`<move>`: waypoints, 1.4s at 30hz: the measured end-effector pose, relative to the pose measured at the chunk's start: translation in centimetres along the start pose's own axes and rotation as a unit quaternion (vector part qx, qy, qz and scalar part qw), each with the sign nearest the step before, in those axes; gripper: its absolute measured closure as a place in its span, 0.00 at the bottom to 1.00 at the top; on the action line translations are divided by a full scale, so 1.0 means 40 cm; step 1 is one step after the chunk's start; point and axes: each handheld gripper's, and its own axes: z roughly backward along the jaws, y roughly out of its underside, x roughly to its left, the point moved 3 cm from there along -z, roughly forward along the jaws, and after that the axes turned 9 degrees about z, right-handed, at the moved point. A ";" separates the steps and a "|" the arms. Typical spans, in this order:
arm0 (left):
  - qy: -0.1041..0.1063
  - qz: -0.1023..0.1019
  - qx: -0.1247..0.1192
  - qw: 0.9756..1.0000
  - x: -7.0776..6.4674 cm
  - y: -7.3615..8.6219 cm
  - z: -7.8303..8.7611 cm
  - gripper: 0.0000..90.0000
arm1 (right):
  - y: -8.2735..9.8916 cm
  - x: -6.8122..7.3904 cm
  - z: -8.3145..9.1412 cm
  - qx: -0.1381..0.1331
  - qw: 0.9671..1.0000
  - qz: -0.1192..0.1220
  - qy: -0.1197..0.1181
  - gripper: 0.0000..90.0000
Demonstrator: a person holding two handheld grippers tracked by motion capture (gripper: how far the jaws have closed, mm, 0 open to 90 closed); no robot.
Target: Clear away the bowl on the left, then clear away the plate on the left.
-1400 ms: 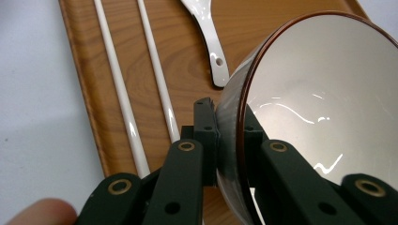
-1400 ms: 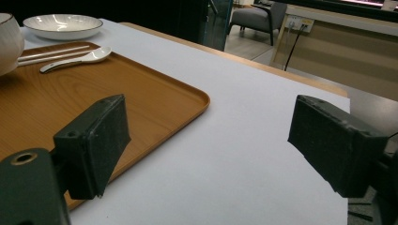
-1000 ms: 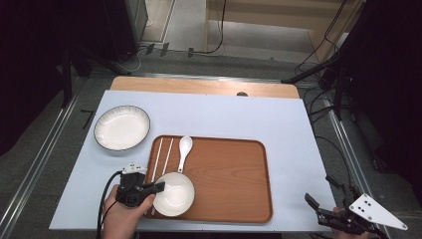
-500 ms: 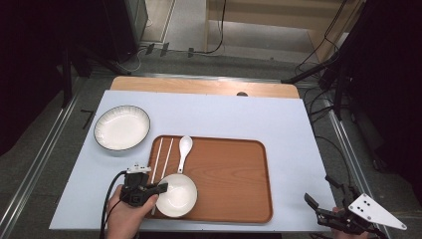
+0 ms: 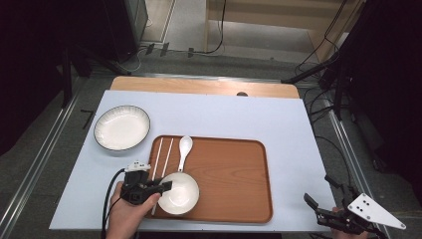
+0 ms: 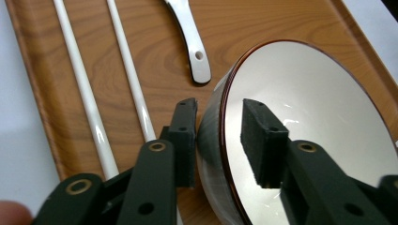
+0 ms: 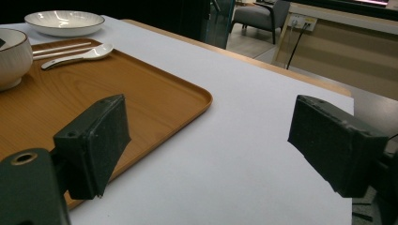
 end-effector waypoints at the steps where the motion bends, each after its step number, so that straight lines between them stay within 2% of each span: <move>1: 0.004 0.001 -0.003 1.000 0.001 -0.001 0.003 0.66 | 0.000 0.000 0.000 0.000 1.000 0.000 0.000 0.15; 8: 0.031 -0.011 -0.031 0.999 0.004 -0.012 0.030 0.30 | 0.000 0.001 0.001 0.000 1.000 0.001 0.000 0.15; 10: 0.026 -0.016 -0.039 0.999 0.004 -0.014 0.034 0.19 | 0.000 0.000 0.003 0.000 1.000 0.001 0.001 0.15; 12: 0.036 -0.024 -0.047 0.998 0.006 -0.015 0.041 0.10 | 0.000 0.000 0.003 -0.001 1.000 -0.001 0.001 0.15; 13: 0.041 -0.023 -0.051 0.998 0.008 -0.016 0.045 0.02 | 0.000 0.000 0.004 -0.001 1.000 0.000 0.001 0.15; 14: 0.045 -0.024 -0.058 0.997 0.009 -0.017 0.049 0.00 | 0.000 0.000 0.004 -0.001 1.000 0.000 0.001 0.15; 19: 0.042 -0.017 -0.080 0.996 0.022 -0.023 0.071 0.00 | -0.002 0.000 0.004 -0.002 1.000 -0.001 0.001 0.15; 22: 0.031 -0.012 -0.087 0.996 0.035 -0.027 0.079 0.00 | -0.002 0.001 0.004 -0.001 1.000 0.001 0.001 0.15; 27: 0.010 -0.029 -0.097 0.995 0.052 -0.035 0.087 0.00 | -0.003 -0.001 0.005 -0.003 1.000 -0.001 0.003 0.15; 30: -0.004 -0.037 -0.108 0.993 0.063 -0.044 0.093 0.00 | -0.003 -0.001 0.004 -0.002 1.000 0.000 0.002 0.15; 33: -0.018 -0.029 -0.120 0.992 0.077 -0.052 0.098 0.00 | -0.005 -0.002 0.003 -0.004 1.000 0.000 0.002 0.15; 35: -0.029 -0.031 -0.133 0.990 0.089 -0.057 0.099 0.00 | -0.004 -0.001 0.001 -0.003 1.000 0.001 0.001 0.15; 38: -0.042 -0.023 -0.138 0.989 0.106 -0.064 0.101 0.00 | -0.004 0.000 0.001 -0.003 1.000 0.000 0.000 0.15; 42: -0.049 -0.014 -0.143 0.988 0.126 -0.077 0.106 0.00 | -0.005 0.000 0.002 -0.003 1.000 0.001 0.000 0.15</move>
